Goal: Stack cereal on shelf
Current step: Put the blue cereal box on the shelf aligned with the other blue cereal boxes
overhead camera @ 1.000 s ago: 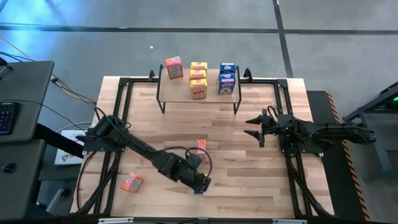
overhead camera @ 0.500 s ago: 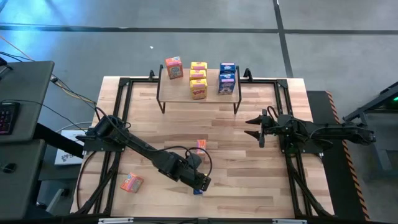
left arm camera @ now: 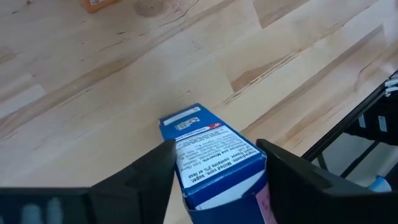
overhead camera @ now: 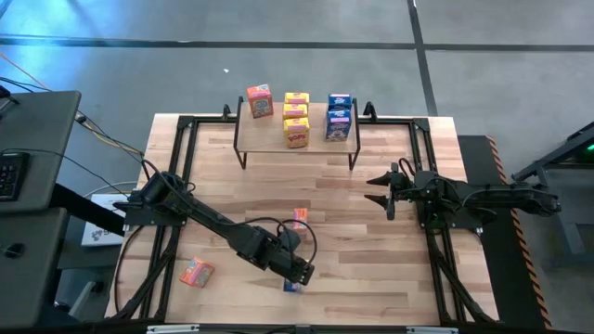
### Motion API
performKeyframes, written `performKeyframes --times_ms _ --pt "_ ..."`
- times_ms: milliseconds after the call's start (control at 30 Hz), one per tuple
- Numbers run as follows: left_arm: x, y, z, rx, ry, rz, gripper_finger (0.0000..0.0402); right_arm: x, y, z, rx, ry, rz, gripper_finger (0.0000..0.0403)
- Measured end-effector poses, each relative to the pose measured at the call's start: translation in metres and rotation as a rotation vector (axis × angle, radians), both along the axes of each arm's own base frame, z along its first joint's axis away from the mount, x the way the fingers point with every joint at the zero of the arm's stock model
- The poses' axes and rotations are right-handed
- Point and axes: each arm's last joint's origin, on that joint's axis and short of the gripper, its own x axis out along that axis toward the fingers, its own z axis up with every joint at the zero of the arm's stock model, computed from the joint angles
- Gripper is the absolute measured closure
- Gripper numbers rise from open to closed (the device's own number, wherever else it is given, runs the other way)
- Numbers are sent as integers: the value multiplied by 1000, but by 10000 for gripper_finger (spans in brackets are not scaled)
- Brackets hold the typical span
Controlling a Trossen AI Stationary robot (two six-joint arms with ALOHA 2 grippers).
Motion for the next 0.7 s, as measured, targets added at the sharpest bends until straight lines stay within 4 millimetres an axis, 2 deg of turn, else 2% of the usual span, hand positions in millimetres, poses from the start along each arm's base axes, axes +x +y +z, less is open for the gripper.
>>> performKeyframes --times_ms 267,700 --pt "1 0 0 8 -8 -20 214 0 0 0 0 0 0 171" --pt "3 0 14 81 -23 -134 233 0 0 0 0 0 0 171"
